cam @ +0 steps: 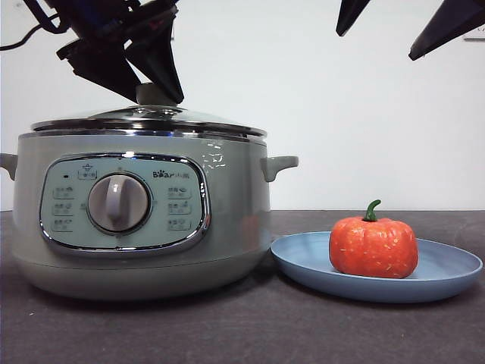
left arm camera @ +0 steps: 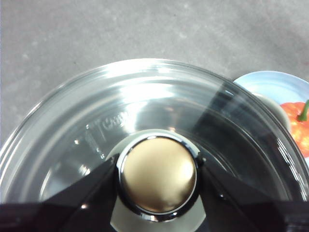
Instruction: Take the pumpkin out from the steamer,put the pumpkin in the blue plate,close the lid
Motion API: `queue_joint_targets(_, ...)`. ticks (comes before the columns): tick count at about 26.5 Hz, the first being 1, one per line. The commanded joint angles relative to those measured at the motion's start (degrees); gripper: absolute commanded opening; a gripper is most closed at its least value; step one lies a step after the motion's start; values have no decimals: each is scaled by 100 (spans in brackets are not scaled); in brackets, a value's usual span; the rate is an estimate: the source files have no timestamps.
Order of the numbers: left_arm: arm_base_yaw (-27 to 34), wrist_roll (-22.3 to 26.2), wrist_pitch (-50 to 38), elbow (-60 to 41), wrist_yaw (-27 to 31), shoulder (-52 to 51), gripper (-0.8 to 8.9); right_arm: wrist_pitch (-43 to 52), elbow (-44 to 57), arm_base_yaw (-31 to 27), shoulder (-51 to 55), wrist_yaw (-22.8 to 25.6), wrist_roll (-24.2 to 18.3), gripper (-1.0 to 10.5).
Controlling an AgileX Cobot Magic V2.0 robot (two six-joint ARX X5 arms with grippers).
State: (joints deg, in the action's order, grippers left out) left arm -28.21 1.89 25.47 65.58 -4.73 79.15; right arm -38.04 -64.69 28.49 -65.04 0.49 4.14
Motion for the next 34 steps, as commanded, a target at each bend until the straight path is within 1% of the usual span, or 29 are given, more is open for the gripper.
queue_joint_targets(1,-37,-33,87,48,-15,50,-13,26,48,0,-2,7,52,594)
queue_joint_targets(9,-39,-17,649,48,-20,48,-13,31,48,0,-2,7,48,594)
queue_joint_targets(15,-35,-13,680,48,13,48,-13,31,48,0,-2,7,48,594)
queue_joint_targets(18,-33,136,734,48,48,48,-13,28,48,0,-4,7,48,594)
queue_joint_targets(20,-33,136,737,48,184,48,-13,28,48,0,-2,7,48,594)
queue_joint_targets(25,-33,138,732,48,170,48,-12,28,48,0,-4,4,48,594)
queue_joint_targets(27,-33,138,723,48,170,48,15,28,48,0,-4,4,48,594)
queue_joint_targets(28,-33,138,726,48,168,48,96,28,48,0,-2,4,48,594)
queue_joint_targets(30,-33,136,748,48,170,48,377,28,48,0,-2,4,48,594)
queue_joint_targets(31,-33,136,758,48,170,48,439,28,48,0,-4,4,48,594)
queue_joint_targets(34,-33,136,754,52,170,46,440,28,48,0,-4,4,48,594)
